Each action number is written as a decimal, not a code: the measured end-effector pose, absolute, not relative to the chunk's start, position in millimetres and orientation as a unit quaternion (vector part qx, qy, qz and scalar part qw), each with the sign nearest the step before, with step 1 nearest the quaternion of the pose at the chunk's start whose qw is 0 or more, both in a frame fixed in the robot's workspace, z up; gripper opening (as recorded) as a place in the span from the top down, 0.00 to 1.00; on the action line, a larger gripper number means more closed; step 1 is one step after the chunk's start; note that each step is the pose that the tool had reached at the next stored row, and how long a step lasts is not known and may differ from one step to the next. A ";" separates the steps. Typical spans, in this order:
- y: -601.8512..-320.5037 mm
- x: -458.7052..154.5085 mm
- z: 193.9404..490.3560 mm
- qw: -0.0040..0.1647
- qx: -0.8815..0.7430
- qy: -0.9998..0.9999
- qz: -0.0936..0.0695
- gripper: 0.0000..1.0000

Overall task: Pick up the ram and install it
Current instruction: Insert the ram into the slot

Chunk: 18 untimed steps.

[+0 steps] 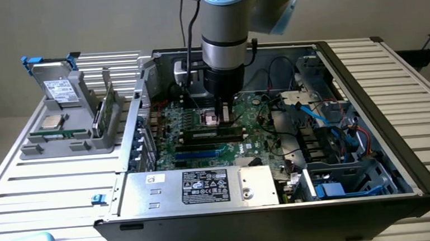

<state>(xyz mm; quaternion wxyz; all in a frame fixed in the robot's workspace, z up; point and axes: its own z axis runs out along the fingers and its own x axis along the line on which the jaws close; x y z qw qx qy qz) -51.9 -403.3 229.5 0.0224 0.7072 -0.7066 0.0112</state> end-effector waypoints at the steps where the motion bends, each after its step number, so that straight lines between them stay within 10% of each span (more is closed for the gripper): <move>1: -403.3 -51.6 229.4 0.022 0.707 -0.707 0.011 0.87; 18: -403.8 -51.9 229.1 0.022 0.706 -0.708 0.012 0.87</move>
